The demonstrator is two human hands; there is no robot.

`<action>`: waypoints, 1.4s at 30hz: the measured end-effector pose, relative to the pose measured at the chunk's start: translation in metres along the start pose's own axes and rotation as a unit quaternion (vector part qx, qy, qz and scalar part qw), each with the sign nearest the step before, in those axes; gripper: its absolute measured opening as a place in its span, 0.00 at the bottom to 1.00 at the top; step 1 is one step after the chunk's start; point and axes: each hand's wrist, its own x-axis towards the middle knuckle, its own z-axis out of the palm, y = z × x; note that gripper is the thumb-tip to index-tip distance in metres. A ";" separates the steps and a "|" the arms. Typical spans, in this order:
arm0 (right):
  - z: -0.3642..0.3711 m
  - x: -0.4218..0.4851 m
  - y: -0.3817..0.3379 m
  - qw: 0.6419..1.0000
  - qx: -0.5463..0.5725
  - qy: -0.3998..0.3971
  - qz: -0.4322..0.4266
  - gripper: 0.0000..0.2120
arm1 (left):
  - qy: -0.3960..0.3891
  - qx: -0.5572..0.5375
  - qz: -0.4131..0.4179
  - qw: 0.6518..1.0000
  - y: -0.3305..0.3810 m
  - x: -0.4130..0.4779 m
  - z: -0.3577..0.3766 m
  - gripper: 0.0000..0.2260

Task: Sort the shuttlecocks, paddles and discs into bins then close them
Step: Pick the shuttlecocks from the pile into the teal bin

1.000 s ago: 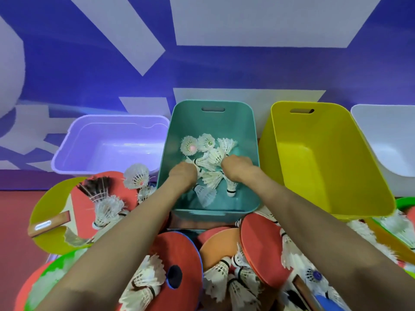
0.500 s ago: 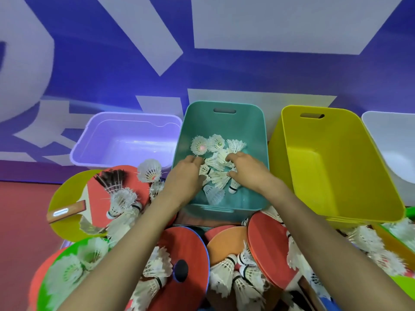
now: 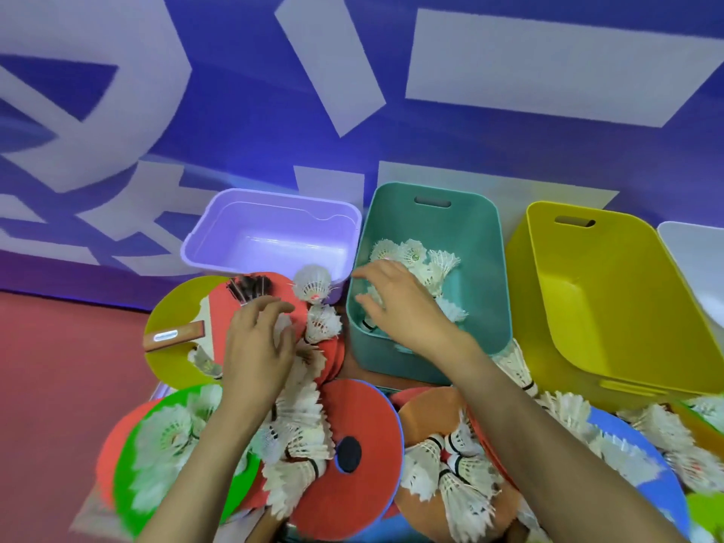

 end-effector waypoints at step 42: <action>-0.004 0.000 0.018 0.966 -0.122 0.226 0.024 0.04 | 0.044 -0.448 -0.100 0.887 0.048 0.038 -0.016 0.13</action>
